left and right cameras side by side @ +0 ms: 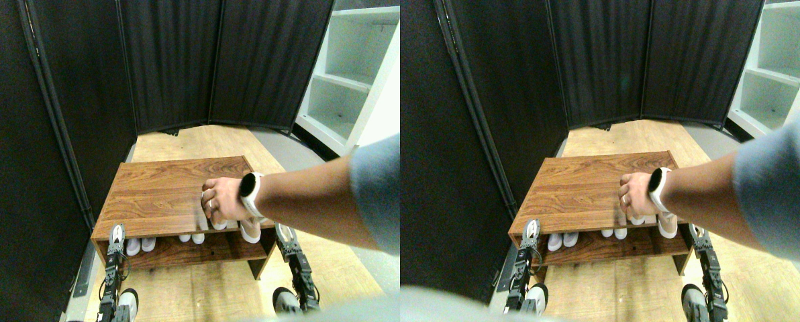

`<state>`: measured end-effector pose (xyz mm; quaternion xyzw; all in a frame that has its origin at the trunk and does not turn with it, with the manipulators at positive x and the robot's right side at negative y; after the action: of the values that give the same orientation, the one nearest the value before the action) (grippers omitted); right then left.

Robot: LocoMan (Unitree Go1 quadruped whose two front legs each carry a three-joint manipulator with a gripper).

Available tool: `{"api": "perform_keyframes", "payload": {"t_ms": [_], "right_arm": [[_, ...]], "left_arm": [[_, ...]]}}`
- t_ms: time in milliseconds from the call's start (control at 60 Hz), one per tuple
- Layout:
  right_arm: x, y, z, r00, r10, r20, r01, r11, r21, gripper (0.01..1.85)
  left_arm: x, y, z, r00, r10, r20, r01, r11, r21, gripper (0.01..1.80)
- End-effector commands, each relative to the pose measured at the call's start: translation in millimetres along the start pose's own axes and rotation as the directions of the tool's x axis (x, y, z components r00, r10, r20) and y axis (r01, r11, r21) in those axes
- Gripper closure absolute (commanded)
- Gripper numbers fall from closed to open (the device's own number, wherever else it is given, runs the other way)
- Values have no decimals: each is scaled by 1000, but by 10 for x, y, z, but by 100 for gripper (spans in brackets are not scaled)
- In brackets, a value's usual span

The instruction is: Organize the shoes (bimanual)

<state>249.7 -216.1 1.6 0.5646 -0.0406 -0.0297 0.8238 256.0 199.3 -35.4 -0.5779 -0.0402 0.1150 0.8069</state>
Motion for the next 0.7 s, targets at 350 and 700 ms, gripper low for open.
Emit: {"api": "perform_keyframes", "payload": {"t_ms": [350,700], "right_arm": [[-193,241,-66,996,-35,-83,46,990,131,47],[-319,207,-301,977,-42,-209,90,970,227,6]], "left_arm": [[54,-56,5,999,-34,6,34,999,-19,180],[62,-73,-8,1000,-21,8,21,999,-28,180]]}}
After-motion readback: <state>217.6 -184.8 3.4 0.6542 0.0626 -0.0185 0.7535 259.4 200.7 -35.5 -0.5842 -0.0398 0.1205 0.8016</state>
